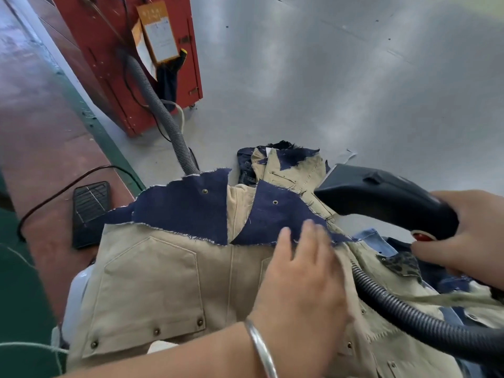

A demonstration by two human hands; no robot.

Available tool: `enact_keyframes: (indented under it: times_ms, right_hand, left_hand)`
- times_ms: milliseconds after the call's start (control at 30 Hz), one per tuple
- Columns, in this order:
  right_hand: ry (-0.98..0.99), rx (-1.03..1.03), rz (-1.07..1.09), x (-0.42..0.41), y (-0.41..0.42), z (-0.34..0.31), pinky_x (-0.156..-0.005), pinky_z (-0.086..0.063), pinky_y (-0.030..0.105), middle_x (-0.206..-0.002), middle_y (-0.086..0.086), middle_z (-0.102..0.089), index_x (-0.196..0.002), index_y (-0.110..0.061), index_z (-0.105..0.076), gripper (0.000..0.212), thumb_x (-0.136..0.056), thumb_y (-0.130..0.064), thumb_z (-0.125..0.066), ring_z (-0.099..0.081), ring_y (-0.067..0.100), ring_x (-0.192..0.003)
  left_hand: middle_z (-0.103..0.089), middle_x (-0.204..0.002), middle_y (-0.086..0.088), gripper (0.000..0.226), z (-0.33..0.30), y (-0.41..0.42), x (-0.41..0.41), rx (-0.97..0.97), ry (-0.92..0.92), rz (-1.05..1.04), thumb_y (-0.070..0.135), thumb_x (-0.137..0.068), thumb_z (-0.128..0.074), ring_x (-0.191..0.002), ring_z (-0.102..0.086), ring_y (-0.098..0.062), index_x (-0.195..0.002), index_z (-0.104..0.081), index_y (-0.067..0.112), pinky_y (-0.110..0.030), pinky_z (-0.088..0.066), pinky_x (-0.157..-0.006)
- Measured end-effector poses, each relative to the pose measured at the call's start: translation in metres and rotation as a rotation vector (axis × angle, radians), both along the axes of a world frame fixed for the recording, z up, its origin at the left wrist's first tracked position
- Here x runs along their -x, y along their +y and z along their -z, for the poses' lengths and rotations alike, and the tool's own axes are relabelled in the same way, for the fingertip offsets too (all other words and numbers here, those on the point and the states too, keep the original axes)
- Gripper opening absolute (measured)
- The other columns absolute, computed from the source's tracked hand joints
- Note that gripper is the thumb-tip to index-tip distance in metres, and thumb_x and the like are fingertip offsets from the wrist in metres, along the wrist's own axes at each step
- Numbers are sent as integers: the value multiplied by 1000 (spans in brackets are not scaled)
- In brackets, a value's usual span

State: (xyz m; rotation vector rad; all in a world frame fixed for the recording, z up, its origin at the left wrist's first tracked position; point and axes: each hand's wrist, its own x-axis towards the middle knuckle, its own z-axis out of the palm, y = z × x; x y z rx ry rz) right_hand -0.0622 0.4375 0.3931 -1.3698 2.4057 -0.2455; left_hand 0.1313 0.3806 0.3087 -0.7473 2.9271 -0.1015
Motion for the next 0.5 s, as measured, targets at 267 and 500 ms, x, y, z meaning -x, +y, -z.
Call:
enact_keyframes:
  times_ms: [267,500]
  right_hand:
    - [77,-238,-167,-25,-21,15,-44,-40,27,-57,-37,-56,-77,-51,-58,29,-54,-36,-70,-54,4,-43]
    - [98,-147,-249,-37,-96,27,-42,-37,21,-50,-3,-57,-76,-22,-57,15,-71,-22,-71,-58,12,-43]
  left_hand:
    - [-64,-119,-19,73,23,19,-10,-160,-78,-138,62,-71,-45,-110,-62,-32,-116,-66,9,-40,-55,-84]
    - [-65,-117,-19,74,29,15,-6,-80,-129,-177,61,-72,-42,-108,-62,-31,-113,-69,6,-40,-54,-85]
